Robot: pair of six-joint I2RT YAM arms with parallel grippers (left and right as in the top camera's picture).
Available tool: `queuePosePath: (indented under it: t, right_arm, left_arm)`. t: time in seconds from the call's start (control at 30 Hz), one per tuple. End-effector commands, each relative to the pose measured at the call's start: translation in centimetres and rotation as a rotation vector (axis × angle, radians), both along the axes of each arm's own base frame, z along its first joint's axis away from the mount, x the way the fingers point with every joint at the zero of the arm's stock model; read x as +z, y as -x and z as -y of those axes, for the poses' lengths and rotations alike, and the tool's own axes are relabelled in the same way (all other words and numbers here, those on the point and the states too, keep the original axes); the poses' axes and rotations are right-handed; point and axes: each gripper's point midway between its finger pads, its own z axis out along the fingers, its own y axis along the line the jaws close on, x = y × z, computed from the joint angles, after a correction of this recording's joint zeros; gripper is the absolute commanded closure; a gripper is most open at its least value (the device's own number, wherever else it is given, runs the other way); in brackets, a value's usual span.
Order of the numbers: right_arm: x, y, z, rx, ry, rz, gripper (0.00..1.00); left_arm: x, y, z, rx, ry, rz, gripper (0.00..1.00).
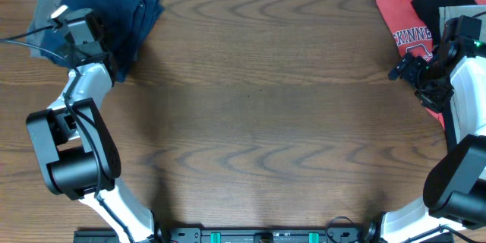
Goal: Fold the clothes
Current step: 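Press the shorts flat on the grey pants and release with the left gripper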
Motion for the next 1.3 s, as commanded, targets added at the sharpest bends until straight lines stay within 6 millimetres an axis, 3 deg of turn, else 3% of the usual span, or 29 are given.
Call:
queuePosePath:
  t: [0.0,0.2,0.33,0.43,0.53,0.57,0.67,0.73,0.8,0.9,1.0,1.13,1.27]
  right_arm:
    - [0.1,-0.2,-0.2,0.015,0.000,0.003,0.01]
    - [0.1,-0.2,-0.2,0.015,0.000,0.003,0.01]
    - [0.1,-0.2,-0.2,0.016,0.000,0.003,0.01]
    - [0.1,-0.2,-0.2,0.016,0.000,0.003,0.01]
    - [0.1,-0.2,-0.2,0.015,0.000,0.003,0.01]
    - [0.1,-0.2,-0.2,0.015,0.000,0.003,0.01]
    - [0.1,-0.2,-0.2,0.015,0.000,0.003,0.01]
    - [0.1,-0.2,-0.2,0.015,0.000,0.003,0.01]
    - [0.1,-0.2,-0.2,0.015,0.000,0.003,0.01]
    - [0.1,-0.2,-0.2,0.015,0.000,0.003,0.01]
    - [0.1,-0.2,-0.2,0.015,0.000,0.003,0.01]
    - [0.1,-0.2,-0.2,0.015,0.000,0.003,0.01]
    - [0.1,-0.2,-0.2,0.015,0.000,0.003,0.01]
  left_arm:
    - [-1.9,-1.8,2.9,-0.156,0.109,0.007,0.39]
    - [-7.5,-0.6,3.2,-0.149,0.154,-0.127,0.42]
    - [-8.4,-0.2,3.2,-0.162,0.147,-0.165,0.41]
    - [-6.9,-0.4,3.2,-0.163,0.138,-0.139,0.30]
    - [-4.5,-0.4,3.2,-0.165,0.125,-0.104,0.30]
    - [-3.2,-0.3,3.3,-0.166,0.121,-0.090,0.28]
    - [0.5,0.3,3.4,-0.168,0.107,-0.053,0.07]
    - [3.0,1.0,3.6,-0.169,0.100,-0.032,0.01]
    - [5.3,2.0,3.9,-0.162,0.106,-0.016,0.02]
    - [7.6,4.2,4.8,-0.156,0.152,-0.021,0.02]
    - [9.1,7.5,7.0,-0.184,0.251,-0.063,0.02]
    - [10.4,11.1,11.1,-0.286,0.410,-0.107,0.02]
    - [10.7,15.8,13.7,-0.324,0.512,-0.201,0.02]
